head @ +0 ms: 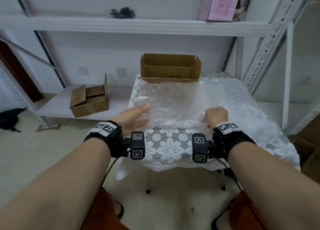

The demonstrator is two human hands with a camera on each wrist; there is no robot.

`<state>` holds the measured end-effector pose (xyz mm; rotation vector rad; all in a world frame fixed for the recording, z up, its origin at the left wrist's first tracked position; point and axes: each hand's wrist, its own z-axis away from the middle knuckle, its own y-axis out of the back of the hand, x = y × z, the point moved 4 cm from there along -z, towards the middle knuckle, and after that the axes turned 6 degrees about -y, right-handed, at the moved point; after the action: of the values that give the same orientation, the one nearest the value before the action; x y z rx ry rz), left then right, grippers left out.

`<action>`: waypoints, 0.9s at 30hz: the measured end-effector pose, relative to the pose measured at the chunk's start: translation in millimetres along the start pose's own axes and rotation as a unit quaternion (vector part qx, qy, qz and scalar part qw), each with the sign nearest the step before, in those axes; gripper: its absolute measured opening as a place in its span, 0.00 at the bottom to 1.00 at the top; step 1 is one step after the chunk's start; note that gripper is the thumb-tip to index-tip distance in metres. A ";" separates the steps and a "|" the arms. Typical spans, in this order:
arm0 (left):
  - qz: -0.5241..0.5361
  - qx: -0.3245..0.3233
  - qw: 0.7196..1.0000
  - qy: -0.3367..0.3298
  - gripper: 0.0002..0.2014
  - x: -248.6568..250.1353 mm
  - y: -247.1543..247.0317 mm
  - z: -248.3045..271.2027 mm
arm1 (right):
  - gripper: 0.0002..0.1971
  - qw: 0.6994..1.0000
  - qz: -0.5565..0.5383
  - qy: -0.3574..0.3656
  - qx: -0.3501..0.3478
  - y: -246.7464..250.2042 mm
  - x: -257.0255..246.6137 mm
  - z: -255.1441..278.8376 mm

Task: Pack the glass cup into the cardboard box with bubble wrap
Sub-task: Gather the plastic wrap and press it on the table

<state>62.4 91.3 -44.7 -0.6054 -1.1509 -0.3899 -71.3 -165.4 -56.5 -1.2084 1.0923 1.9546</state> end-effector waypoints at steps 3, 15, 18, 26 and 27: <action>-0.110 0.094 0.989 -0.017 0.20 -8.8 5.5 -13.6 | 0.08 0.999 -0.049 -0.001 -0.004 2.1 2.3 8.3; -0.342 0.229 0.911 -0.042 0.06 -17.1 13.2 -18.0 | 0.18 1.000 -0.014 0.006 0.022 9.6 15.3 11.2; -0.449 0.305 0.837 -0.075 0.08 -7.7 7.9 -12.7 | 0.14 0.999 0.003 0.041 0.034 10.3 16.0 11.6; -0.707 -0.070 0.676 -0.197 0.43 -16.4 -72.0 -6.7 | 0.21 0.996 0.002 0.063 0.063 5.2 19.6 8.4; -0.729 -0.093 0.657 -0.171 0.46 -24.0 -74.1 -8.3 | 0.22 0.996 0.005 0.066 0.065 5.5 19.2 8.1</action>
<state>16.7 28.0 -51.2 0.2724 -1.8111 -1.8590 -87.2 -159.9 -70.1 -1.2778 1.2729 1.8023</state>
